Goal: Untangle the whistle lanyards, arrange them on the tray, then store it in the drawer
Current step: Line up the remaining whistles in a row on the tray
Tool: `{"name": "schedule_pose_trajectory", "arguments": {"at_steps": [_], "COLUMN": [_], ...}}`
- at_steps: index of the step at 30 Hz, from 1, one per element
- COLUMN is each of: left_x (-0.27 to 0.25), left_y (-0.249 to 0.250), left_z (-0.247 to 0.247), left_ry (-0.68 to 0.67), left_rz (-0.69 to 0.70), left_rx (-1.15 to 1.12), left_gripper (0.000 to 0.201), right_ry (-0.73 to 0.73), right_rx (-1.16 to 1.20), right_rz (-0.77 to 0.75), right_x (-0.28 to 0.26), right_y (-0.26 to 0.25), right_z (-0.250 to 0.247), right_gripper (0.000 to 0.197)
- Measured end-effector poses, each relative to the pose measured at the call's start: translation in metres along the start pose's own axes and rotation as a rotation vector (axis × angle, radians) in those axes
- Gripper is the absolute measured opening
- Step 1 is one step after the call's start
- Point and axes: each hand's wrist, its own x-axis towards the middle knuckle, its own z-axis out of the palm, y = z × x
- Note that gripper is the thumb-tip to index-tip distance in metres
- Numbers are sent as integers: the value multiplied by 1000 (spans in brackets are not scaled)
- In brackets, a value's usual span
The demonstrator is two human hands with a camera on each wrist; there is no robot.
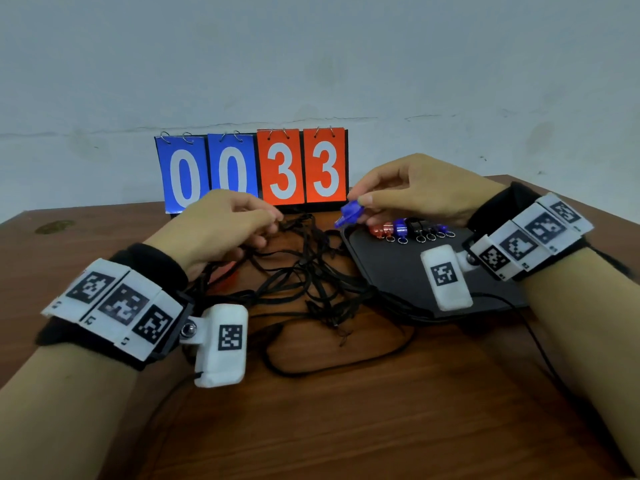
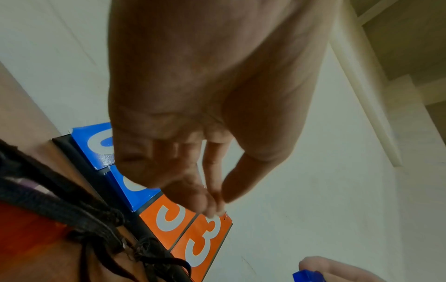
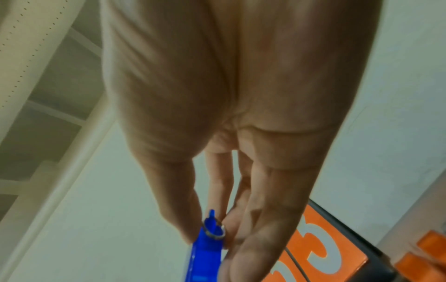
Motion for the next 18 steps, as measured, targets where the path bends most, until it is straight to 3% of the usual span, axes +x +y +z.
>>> {"name": "schedule_pose_trajectory", "arguments": {"at_steps": [5,13,18], "left_x": [7,5,4], "left_y": [-10,-11,-11], "left_z": [-7,-9,-12], "left_ry": [124,-22,-61], "left_rz": [30,-114,-127], "left_rx": [175,380,535], "left_gripper": [14,16,26], "right_ry": [129,304,607], "right_rx": [72,260,158], "right_rz": [91,101,49], "right_x": [1,1,1], "right_y": [16,50,74], "right_z": [-22,-54,-77], "right_gripper": [19,23,18]}}
